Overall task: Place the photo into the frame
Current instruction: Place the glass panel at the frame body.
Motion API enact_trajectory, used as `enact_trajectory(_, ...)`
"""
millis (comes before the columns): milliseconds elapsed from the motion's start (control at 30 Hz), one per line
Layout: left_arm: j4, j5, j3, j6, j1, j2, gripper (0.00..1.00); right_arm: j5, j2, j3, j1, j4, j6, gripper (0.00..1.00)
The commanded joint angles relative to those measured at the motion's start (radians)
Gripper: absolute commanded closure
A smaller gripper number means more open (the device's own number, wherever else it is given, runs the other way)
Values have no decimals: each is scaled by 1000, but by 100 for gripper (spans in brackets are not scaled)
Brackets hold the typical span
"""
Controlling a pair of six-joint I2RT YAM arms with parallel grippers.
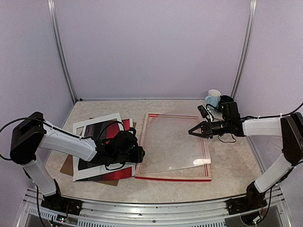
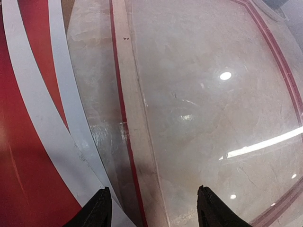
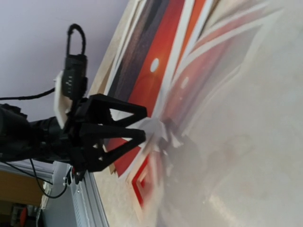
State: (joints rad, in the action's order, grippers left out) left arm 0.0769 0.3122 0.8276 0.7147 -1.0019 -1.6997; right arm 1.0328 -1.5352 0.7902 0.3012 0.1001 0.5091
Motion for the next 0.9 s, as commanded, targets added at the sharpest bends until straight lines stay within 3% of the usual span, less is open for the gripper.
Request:
enact_trajectory(0,3,12,16,12,-7,-3,39,4,56,3,13,55,-25,100)
enact_trajectory(400,-5,32,-3,14,-7,31,39,-74,-9,-7,21,-65,-60,100)
enact_trajectory(567,-2,34,-11,17,-7,36,39,-77,-15,-6,13,-85,-45,68)
enact_trajectory(700,3,27,-10,19,-6,31,39,-59,-47,21,-7,-76,-9,48)
enact_trajectory(867,2,31,-17,18,-7,37,39,-39,-87,41,-31,-72,16,38)
